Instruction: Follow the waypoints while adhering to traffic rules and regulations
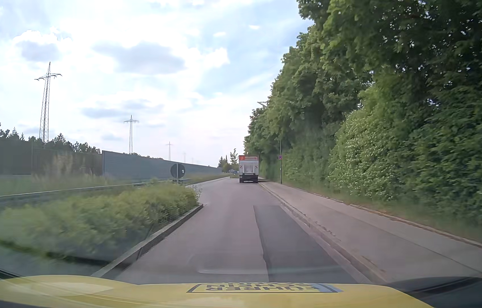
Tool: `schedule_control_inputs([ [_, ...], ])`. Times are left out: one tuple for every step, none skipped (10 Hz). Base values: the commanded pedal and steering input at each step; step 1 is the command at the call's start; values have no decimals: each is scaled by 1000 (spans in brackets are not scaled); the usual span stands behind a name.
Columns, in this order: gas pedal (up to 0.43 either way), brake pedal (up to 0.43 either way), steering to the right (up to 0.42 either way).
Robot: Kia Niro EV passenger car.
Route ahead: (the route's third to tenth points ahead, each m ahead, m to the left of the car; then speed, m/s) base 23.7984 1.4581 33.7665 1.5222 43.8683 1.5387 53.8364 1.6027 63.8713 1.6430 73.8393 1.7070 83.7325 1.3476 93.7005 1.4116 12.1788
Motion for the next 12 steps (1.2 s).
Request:
schedule_control_inputs([
  [20,0,-6],
  [20,0,-6],
  [28,0,-6],
  [28,0,-7],
  [28,0,-10],
  [28,0,-14],
  [28,0,-16],
  [39,0,-21],
  [47,0,-28],
  [47,0,-34],
  [59,0,-39],
  [59,0,-41],
])
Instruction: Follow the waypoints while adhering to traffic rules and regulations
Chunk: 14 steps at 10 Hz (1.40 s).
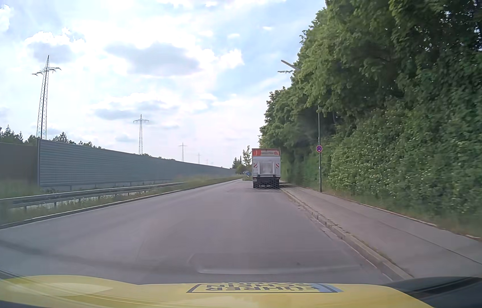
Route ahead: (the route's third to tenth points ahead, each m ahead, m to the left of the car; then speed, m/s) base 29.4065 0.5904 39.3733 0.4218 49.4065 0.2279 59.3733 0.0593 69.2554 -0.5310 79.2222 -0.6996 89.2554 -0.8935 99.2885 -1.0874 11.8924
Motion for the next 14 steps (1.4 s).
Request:
schedule_control_inputs([
  [59,0,-41],
  [59,0,-41],
  [59,0,-41],
  [59,0,-41],
  [59,0,-40],
  [59,0,-40],
  [59,0,-36],
  [59,0,-29],
  [59,0,-22],
  [67,0,-14],
  [79,0,-8],
  [79,0,-4],
  [87,0,-1],
  [87,0,1],
])
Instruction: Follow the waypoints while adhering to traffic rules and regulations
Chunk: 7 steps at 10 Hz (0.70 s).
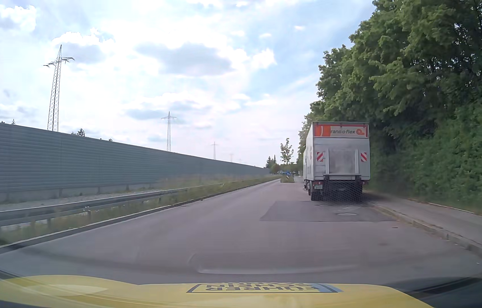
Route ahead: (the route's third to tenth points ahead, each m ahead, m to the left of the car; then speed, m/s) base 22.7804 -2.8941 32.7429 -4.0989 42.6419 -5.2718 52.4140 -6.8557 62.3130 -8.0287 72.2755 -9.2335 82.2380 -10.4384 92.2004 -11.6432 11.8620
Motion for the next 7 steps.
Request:
schedule_control_inputs([
  [87,0,8],
  [87,0,19],
  [87,0,26],
  [87,0,28],
  [98,0,28],
  [98,0,28],
  [98,0,28],
])
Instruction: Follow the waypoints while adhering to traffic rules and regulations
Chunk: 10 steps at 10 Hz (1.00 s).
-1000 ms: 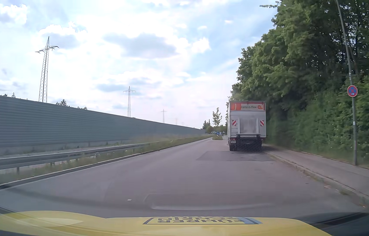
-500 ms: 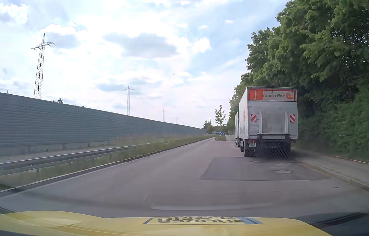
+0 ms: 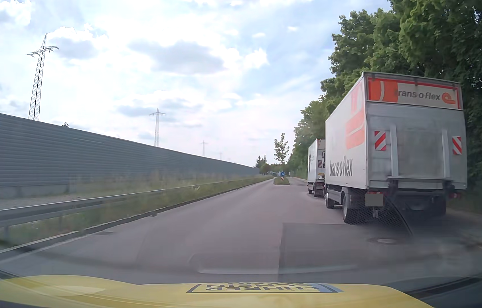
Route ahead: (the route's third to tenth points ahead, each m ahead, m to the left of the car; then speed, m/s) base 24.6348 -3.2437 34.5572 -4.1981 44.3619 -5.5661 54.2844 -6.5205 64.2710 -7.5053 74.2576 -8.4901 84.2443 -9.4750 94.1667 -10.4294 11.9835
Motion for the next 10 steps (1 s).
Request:
schedule_control_inputs([
  [98,0,27],
  [98,0,28],
  [98,0,27],
  [98,0,27],
  [98,0,27],
  [98,0,26],
  [98,0,26],
  [98,0,26],
  [87,0,26],
  [87,0,26],
])
